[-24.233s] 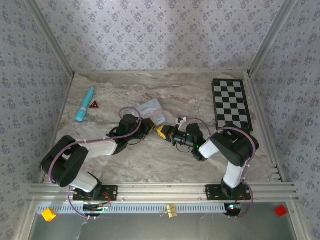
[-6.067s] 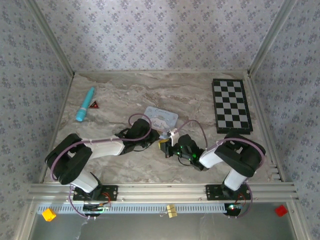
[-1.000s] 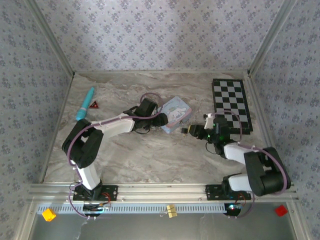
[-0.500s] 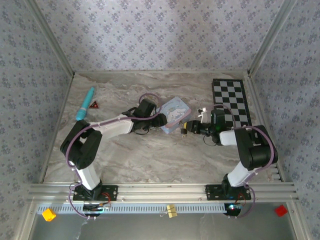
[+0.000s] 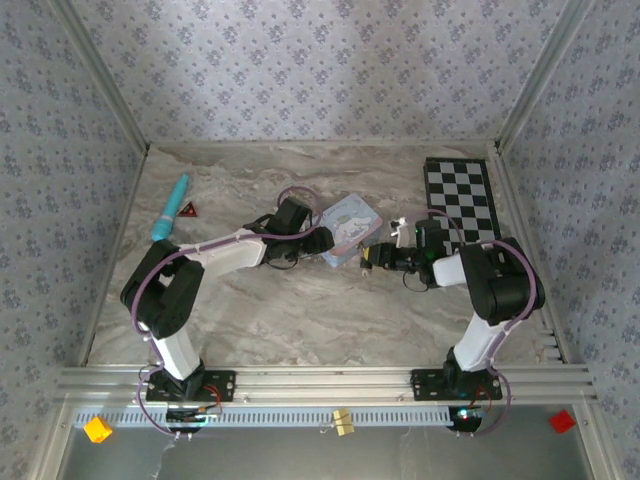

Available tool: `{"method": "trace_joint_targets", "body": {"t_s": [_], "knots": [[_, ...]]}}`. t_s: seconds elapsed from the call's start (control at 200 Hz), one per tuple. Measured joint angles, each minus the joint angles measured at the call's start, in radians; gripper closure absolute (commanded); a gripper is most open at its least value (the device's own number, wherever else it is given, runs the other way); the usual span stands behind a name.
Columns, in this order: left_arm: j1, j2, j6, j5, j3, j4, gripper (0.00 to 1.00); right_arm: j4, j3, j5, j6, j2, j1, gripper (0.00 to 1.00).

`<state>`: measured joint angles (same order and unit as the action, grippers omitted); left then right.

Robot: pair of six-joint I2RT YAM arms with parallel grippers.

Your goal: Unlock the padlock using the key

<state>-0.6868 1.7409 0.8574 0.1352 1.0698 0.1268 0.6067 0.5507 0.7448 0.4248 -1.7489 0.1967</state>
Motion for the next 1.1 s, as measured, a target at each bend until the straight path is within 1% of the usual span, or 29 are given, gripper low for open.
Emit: {"method": "trace_joint_targets", "body": {"t_s": [0.175,0.355,0.44,0.54,0.7,0.79,0.894,1.014,1.099], "knots": [[0.000,0.000,0.002,0.005,-0.008,-0.013,0.28,0.039,0.010,-0.001,-0.001,-0.032,0.017,0.69],[0.000,0.000,0.008,0.008,-0.013,-0.026,0.28,0.053,0.011,-0.020,-0.008,-0.036,0.032,0.71],[0.000,0.000,0.009,0.010,-0.013,-0.026,0.28,0.067,0.011,-0.034,-0.012,-0.043,0.042,0.76],[0.000,0.000,0.009,0.011,-0.013,-0.026,0.28,0.093,0.013,-0.045,-0.013,-0.061,0.052,0.87],[0.000,0.000,0.009,0.010,-0.013,-0.026,0.28,0.156,0.001,-0.042,0.016,-0.071,0.058,0.95],[0.000,0.000,0.009,0.007,-0.013,-0.026,0.28,0.210,-0.023,-0.043,0.048,-0.071,0.057,1.00],[0.000,0.000,0.020,0.006,-0.014,-0.026,0.28,0.273,-0.060,-0.063,0.113,-0.071,0.056,1.00],[0.000,0.000,0.032,0.007,-0.020,-0.036,0.28,0.364,-0.119,-0.134,0.234,-0.069,0.070,1.00],[0.000,0.000,0.039,0.007,-0.024,-0.046,0.28,0.405,-0.139,-0.204,0.318,-0.067,0.114,1.00]]}}
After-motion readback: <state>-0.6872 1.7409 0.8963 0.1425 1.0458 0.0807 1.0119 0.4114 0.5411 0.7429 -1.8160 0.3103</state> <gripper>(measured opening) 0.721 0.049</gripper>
